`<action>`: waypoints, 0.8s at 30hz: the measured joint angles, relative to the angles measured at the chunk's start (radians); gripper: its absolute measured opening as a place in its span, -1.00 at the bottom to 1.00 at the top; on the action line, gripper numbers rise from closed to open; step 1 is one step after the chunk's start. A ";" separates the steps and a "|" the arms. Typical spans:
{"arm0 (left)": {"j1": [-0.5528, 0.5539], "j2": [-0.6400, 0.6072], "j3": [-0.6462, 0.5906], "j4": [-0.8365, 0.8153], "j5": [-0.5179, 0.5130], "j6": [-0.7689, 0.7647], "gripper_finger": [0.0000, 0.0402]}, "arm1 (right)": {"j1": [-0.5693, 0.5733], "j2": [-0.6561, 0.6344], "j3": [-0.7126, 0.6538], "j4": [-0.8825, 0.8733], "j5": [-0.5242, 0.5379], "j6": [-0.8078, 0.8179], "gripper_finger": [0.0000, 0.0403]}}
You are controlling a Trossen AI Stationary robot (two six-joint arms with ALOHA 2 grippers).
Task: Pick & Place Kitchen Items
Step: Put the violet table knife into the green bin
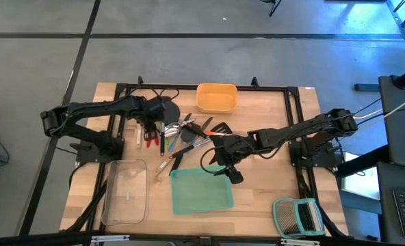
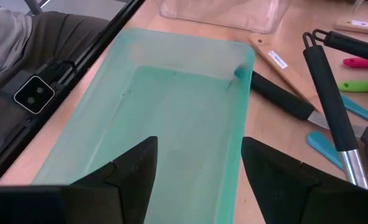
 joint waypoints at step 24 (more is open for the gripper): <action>0.000 0.004 0.000 0.002 -0.002 0.051 -0.38 | 0.000 0.001 0.000 0.007 -0.001 -0.003 0.16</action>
